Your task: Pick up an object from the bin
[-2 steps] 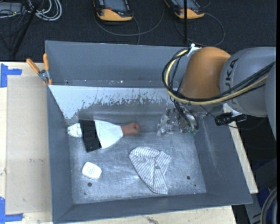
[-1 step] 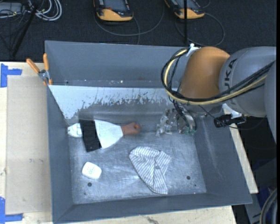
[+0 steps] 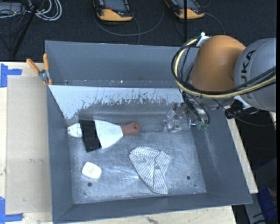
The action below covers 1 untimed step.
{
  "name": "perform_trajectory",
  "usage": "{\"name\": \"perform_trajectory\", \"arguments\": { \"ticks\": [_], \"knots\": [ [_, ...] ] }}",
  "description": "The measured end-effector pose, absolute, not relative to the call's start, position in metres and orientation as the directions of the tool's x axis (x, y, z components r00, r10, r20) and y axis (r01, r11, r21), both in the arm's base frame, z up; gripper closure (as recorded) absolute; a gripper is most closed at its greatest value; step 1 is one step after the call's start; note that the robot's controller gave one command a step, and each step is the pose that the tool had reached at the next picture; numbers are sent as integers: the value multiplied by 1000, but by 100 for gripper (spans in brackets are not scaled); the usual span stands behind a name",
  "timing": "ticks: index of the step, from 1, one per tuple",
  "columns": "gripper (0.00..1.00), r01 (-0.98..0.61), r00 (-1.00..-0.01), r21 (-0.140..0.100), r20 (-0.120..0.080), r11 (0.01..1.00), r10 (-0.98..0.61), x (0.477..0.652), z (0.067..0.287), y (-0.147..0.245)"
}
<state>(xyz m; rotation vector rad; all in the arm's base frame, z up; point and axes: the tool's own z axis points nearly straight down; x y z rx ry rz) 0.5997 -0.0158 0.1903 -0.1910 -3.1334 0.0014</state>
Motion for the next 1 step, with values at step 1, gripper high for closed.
{"name": "perform_trajectory", "arguments": {
  "ticks": [1],
  "knots": [
    [100, 55, -998, 1, -14, 998, 55, 598, 204, -17]
  ]
}}
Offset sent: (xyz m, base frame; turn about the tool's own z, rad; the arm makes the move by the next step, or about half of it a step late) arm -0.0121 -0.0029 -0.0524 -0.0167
